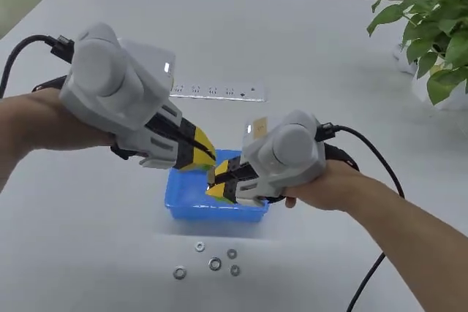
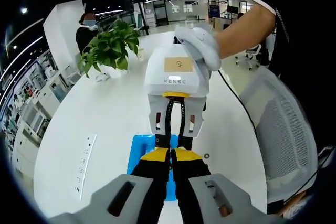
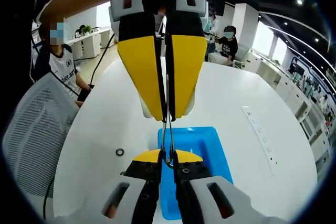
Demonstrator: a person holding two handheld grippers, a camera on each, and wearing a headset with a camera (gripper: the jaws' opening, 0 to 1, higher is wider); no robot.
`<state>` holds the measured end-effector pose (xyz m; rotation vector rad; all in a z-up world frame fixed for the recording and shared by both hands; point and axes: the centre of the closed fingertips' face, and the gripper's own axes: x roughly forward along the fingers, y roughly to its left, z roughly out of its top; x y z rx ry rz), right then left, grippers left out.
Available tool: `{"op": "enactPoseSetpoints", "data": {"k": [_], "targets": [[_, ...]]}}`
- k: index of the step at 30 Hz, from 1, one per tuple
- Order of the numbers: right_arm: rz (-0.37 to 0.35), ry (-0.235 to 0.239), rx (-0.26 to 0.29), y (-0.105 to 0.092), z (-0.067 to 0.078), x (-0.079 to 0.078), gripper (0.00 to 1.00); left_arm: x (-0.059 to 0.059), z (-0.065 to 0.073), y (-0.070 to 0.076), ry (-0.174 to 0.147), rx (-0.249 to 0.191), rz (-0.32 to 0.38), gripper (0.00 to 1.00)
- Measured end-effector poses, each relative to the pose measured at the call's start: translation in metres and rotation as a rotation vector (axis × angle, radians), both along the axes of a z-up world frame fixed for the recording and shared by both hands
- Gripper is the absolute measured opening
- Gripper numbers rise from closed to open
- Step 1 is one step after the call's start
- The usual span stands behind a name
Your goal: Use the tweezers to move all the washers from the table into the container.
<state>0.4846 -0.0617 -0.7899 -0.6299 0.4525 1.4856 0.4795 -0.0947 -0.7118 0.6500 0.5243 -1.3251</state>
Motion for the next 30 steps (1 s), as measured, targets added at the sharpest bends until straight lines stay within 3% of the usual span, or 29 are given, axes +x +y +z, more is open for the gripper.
{"op": "enactPoseSetpoints", "data": {"k": [14,30], "targets": [[-0.001,0.008,-0.028,-0.005,-0.033,0.025,0.1,0.027,-0.033,-0.004,0.012,0.018,-0.006,0.06],[0.02,0.034,-0.074,-0.009,-0.068,0.035,0.1,0.038,-0.065,-0.006,0.044,0.023,0.0,0.06]]}}
